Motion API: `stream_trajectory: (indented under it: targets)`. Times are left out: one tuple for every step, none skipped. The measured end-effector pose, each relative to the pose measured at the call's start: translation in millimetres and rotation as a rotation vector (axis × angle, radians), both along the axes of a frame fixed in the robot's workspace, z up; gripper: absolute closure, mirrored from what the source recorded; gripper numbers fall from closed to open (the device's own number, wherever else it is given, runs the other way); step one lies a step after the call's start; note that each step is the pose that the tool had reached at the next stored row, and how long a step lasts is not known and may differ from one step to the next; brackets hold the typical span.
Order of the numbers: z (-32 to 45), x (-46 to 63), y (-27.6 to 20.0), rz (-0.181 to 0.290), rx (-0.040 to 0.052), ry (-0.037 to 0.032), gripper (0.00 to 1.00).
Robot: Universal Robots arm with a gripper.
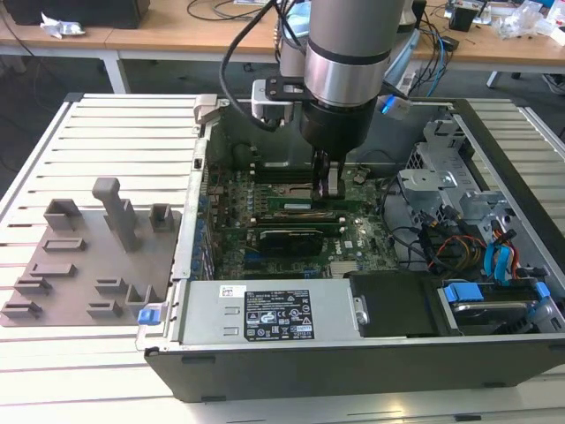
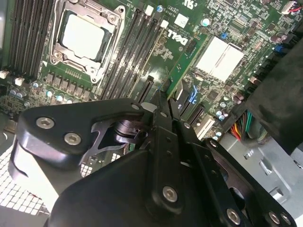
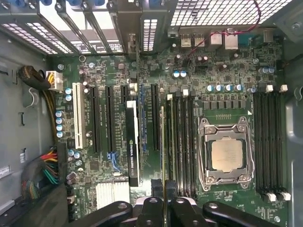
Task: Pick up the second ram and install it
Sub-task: 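Insert the second ram into the second slot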
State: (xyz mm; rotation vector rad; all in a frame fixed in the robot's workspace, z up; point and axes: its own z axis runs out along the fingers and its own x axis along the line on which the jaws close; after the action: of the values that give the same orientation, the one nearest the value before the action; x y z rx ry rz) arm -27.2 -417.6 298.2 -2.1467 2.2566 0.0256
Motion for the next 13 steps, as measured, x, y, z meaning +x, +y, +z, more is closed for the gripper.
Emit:
stream_trajectory:
  targets:
    - [-1.7, 0.1, 0.0, 0.0, -0.0001, 0.0, 0.87]
    - [-3.7, 0.1, 0.1, 0.0, 0.0, -0.0001, 0.87]
    - [-4.8, 0.1, 0.1, 0.0, -0.0001, 0.0, 0.87]
    - [-5.7, 0.2, 0.1, 0.0, 0.0, -0.0001, 0.87]
    - [-6.7, 0.2, 0.1, 0.0, 0.0, -0.0001, 0.87]
    - [-7.5, 0.2, 0.1, 0.0, 0.0001, -0.0001, 0.87]
    - [-8.7, 0.2, 0.1, 0.0, 0.0, 0.0, 0.87]
    - [-9.4, 0.2, 0.1, 0.0, 0.0, 0.0, 0.87]
    - [-10.2, 0.2, 0.1, 0.0, 0.0, -0.0001, 0.87]
    - [-11.5, 0.2, 0.1, 0.0, -0.0001, 0.0, 0.87]
    - [-13.4, 0.2, 1.2, 0.0, -0.0001, -0.0001, 0.87]
    - [-14.8, 0.2, 3.2, 0.0, 0.0, -0.0001, 0.87]
    - [-15.8, 0.2, 8.4, 0.0, -0.0001, -0.0001, 0.87]
